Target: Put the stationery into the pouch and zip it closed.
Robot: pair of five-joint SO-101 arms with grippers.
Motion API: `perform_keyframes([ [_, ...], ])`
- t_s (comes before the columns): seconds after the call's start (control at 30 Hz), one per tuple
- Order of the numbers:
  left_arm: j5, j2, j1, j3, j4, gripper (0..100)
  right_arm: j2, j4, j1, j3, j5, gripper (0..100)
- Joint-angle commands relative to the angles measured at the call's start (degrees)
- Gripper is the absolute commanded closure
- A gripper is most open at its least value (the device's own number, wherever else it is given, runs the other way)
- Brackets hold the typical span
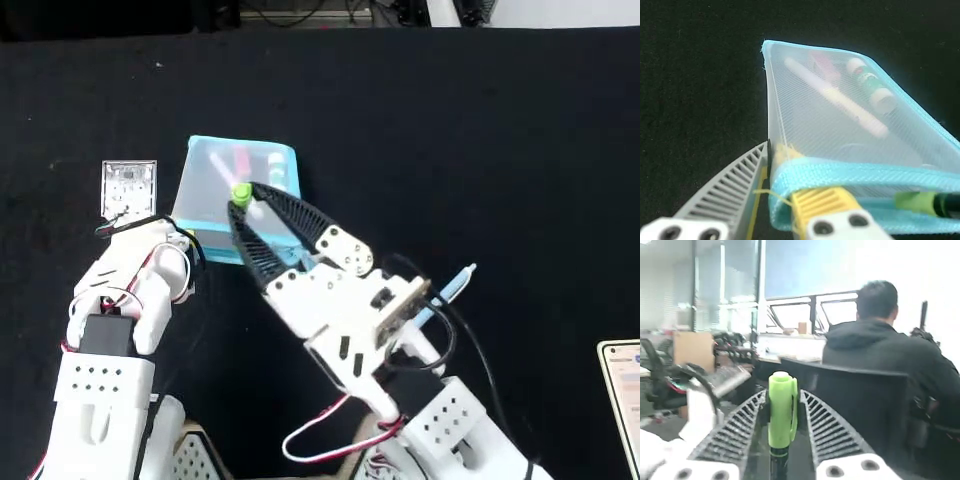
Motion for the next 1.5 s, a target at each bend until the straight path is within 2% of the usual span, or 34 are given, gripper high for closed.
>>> perform_keyframes([
  [0.0, 0.4, -0.7, -0.4, -0.3, -1.1, 97, -1.2, -1.6, 3.6, 0.7, 0.7, 98.8],
  [0.33, 0.4, -0.7, -0.4, -0.3, -1.1, 97, -2.1, -0.3, 4.7, 3.9, 0.7, 98.8],
  [0.5, 0.4, -0.7, -0.4, -0.3, -1.1, 97, -9.5, 12.0, 4.8, 3.7, 0.7, 98.7],
  [0.83, 0.4, -0.7, -0.4, -0.3, -1.2, 97, -35.1, 42.8, 3.9, 3.6, 0.9, 98.7],
  [1.03, 0.4, -0.7, -0.4, -0.3, -1.1, 97, -31.7, 52.1, -2.0, 3.4, 10.4, 98.8],
  [1.2, 0.4, -0.4, -0.4, -0.3, -1.3, 97, -23.4, 60.1, -2.0, -3.7, 6.7, 98.7],
  [1.33, 0.4, -0.4, -0.4, -0.4, -1.2, 97, -14.6, 61.0, -1.5, -12.0, 6.7, 98.8],
  [1.47, 0.4, -0.4, -0.4, -0.4, -1.1, 97, -8.3, 60.7, 2.1, -21.4, 6.7, 98.8],
])
